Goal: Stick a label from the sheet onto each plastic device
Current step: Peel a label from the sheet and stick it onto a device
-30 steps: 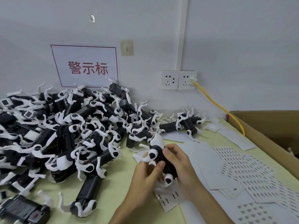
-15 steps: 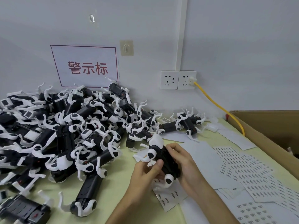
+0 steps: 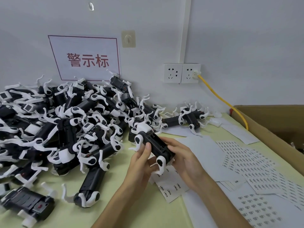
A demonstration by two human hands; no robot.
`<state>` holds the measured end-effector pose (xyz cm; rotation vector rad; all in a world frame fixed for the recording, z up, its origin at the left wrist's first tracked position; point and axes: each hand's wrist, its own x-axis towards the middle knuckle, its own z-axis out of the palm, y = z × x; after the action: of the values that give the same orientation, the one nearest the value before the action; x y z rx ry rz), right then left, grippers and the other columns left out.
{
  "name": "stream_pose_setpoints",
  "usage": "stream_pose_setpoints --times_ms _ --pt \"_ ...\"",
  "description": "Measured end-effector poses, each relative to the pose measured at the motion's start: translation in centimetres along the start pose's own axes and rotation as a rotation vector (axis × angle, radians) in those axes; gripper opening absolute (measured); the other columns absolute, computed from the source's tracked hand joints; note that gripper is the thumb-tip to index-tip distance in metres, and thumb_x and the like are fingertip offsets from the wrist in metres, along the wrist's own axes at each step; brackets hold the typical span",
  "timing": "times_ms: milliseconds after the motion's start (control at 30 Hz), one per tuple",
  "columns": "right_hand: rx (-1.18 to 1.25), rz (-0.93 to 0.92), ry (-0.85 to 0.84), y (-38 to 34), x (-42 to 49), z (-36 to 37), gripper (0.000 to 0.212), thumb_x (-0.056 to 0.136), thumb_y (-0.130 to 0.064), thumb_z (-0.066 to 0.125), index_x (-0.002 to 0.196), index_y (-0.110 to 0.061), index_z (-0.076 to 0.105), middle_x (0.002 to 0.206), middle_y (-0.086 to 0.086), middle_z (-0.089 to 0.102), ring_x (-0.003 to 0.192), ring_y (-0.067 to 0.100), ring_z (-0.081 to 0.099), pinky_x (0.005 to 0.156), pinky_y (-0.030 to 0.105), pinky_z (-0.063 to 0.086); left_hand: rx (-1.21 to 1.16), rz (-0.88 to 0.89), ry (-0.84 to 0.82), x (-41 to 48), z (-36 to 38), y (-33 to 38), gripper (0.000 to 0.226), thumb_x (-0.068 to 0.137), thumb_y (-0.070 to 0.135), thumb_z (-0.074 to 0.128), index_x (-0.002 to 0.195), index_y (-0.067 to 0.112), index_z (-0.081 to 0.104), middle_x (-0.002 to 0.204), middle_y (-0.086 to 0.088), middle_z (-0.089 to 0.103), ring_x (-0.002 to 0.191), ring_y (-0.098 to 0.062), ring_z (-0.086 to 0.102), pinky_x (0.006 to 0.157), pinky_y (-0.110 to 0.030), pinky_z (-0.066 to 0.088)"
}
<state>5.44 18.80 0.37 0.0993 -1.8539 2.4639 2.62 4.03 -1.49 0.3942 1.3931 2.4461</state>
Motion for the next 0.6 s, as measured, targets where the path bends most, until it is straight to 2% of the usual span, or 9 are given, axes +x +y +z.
stream_pose_setpoints --times_ms 67,133,267,367,433,500,533,600 --pt "-0.025 -0.011 0.003 0.0 0.0 0.0 0.037 0.091 -0.016 0.054 0.126 -0.013 0.066 0.125 0.019 0.066 0.105 0.027 0.062 0.079 0.038 0.046 0.012 0.002 -0.006 0.1 -0.1 -0.1 0.057 0.093 0.044 0.06 0.137 0.008 0.059 0.129 -0.021 0.068 0.11 -0.037 0.069 0.082 -0.039 0.06" --pt "-0.047 -0.021 0.002 0.1 0.1 0.1 0.039 0.088 -0.019 0.061 0.125 -0.012 0.066 0.122 0.018 0.067 0.102 0.026 0.064 0.075 0.033 0.048 0.031 -0.004 -0.012 0.1 -0.2 -0.3 0.056 0.092 0.044 0.06 0.135 0.008 0.06 0.127 -0.02 0.069 0.104 -0.033 0.071 0.079 -0.037 0.06" --pt "-0.076 -0.071 0.015 0.5 0.1 -0.1 0.038 0.081 -0.024 0.067 0.118 -0.013 0.068 0.11 0.011 0.072 0.091 0.02 0.068 0.065 0.025 0.051 0.104 -0.01 -0.025 0.3 -0.5 -0.4 0.043 0.091 0.043 0.061 0.122 0.015 0.071 0.114 -0.015 0.074 0.091 -0.026 0.073 0.072 -0.033 0.06" --pt "-0.126 -0.087 0.05 0.7 0.2 -0.1 0.027 0.081 -0.03 0.07 0.106 -0.019 0.071 0.1 0.005 0.072 0.089 0.019 0.068 0.07 0.025 0.052 0.183 0.014 -0.041 0.3 -0.6 -0.6 0.028 0.091 0.039 0.062 0.104 0.02 0.079 0.087 -0.007 0.075 0.074 -0.018 0.071 0.062 -0.024 0.056" --pt "-0.188 -0.083 0.103 0.9 0.4 0.0 0.017 0.092 -0.032 0.065 0.1 -0.019 0.072 0.099 0.005 0.073 0.09 0.019 0.068 0.074 0.027 0.053 0.198 0.025 -0.015 0.2 -0.4 -0.4 0.028 0.089 0.04 0.063 0.1 0.019 0.08 0.083 -0.015 0.074 0.076 -0.022 0.072 0.067 -0.03 0.058" --pt "-0.283 -0.067 0.186 1.3 0.6 -0.2 0.021 0.102 -0.026 0.054 0.1 -0.017 0.072 0.098 0.004 0.075 0.093 0.021 0.069 0.077 0.03 0.054 0.187 0.037 0.032 0.2 -0.4 -0.2 0.036 0.087 0.047 0.066 0.102 0.018 0.08 0.095 -0.026 0.074 0.088 -0.03 0.073 0.08 -0.042 0.06" --pt "-0.363 -0.063 0.237 1.4 0.7 -0.3 0.019 0.102 -0.023 0.054 0.099 -0.019 0.072 0.097 0.001 0.074 0.095 0.02 0.068 0.079 0.029 0.053 0.161 0.048 0.064 0.2 -0.4 -0.1 0.036 0.085 0.051 0.068 0.1 0.02 0.081 0.097 -0.022 0.075 0.089 -0.028 0.074 0.08 -0.041 0.061" --pt "-0.695 -0.064 0.314 1.8 0.9 -0.8 0.011 0.096 -0.025 0.062 0.104 -0.026 0.069 0.105 -0.009 0.07 0.103 0.014 0.063 0.086 0.027 0.048 0.085 0.064 0.095 0.4 -0.6 0.3 0.024 0.086 0.055 0.063 0.089 0.039 0.082 0.092 -0.001 0.079 0.084 -0.013 0.075 0.069 -0.027 0.06"
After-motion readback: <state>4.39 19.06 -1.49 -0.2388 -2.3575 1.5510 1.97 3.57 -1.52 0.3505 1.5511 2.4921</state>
